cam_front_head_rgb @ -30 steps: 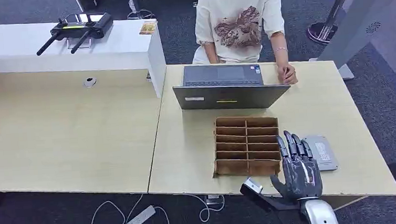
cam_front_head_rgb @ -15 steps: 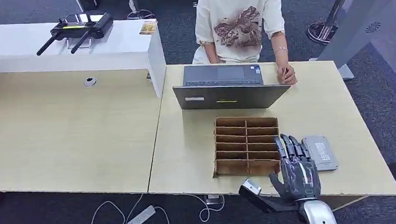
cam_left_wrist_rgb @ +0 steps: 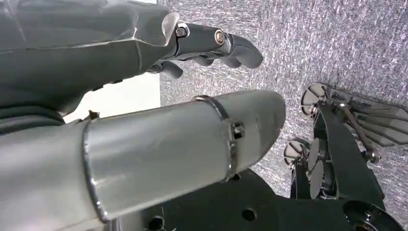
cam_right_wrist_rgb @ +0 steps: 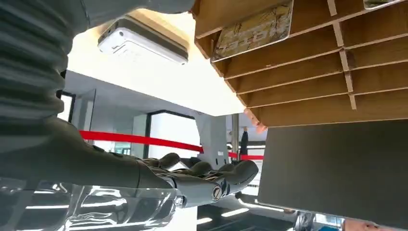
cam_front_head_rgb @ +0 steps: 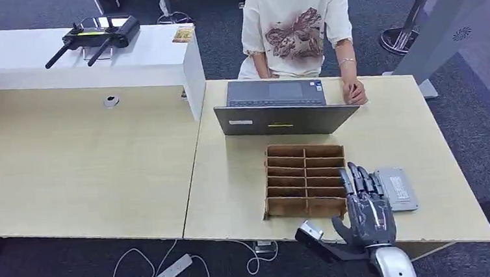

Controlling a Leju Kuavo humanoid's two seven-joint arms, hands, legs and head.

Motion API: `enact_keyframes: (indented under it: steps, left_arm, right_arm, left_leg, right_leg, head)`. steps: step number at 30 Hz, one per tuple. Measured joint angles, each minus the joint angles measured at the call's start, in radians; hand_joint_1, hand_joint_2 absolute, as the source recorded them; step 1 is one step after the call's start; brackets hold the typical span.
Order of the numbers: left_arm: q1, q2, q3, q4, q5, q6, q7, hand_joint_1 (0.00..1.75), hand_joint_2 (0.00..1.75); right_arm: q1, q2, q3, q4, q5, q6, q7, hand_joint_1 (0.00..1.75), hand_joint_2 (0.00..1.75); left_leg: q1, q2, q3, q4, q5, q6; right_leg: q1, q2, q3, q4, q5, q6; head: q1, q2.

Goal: Pass the card to the sensor for recognition and then transmit it.

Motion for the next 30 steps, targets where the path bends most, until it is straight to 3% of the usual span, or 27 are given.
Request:
enact_keyframes:
  steps: [7, 21, 23, 30]
  left_arm:
    - [0.000, 0.000, -0.009, 0.000, 0.002, 0.000, 0.000, 0.00, 0.00]
    - [0.000, 0.002, -0.010, 0.000, 0.009, 0.000, 0.000, 0.00, 0.00]
    - [0.000, 0.002, -0.010, 0.000, 0.009, 0.000, 0.000, 0.00, 0.00]
    - [0.000, 0.002, -0.010, 0.000, 0.009, -0.002, 0.000, 0.00, 0.00]
  right_arm:
    - [-0.002, 0.000, 0.003, 0.002, -0.018, 0.000, -0.003, 0.05, 1.75]
    - [-0.028, 0.000, 0.022, 0.026, -0.035, 0.000, -0.011, 0.16, 1.75]
    - [-0.030, 0.000, 0.025, 0.028, -0.036, 0.000, -0.012, 0.37, 1.75]
    - [-0.039, 0.000, 0.031, 0.037, -0.036, 0.000, -0.012, 0.35, 1.75]
  left_leg:
    - [0.000, 0.000, 0.000, 0.000, 0.000, 0.000]
    - [0.000, 0.000, 0.000, 0.000, 0.000, 0.000]
    - [0.000, 0.000, 0.000, 0.000, 0.000, 0.000]
    - [0.000, 0.000, 0.000, 0.000, 0.000, 0.000]
  right_leg:
    - [0.000, 0.000, 0.000, 0.000, 0.000, 0.000]
    - [0.000, 0.000, 0.000, 0.000, 0.000, 0.000]
    - [0.000, 0.000, 0.000, 0.000, 0.000, 0.000]
    - [0.000, 0.000, 0.000, 0.000, 0.000, 0.000]
  head:
    - [0.000, 0.000]
    - [0.000, 0.000]
    - [0.000, 0.000]
    - [0.000, 0.000]
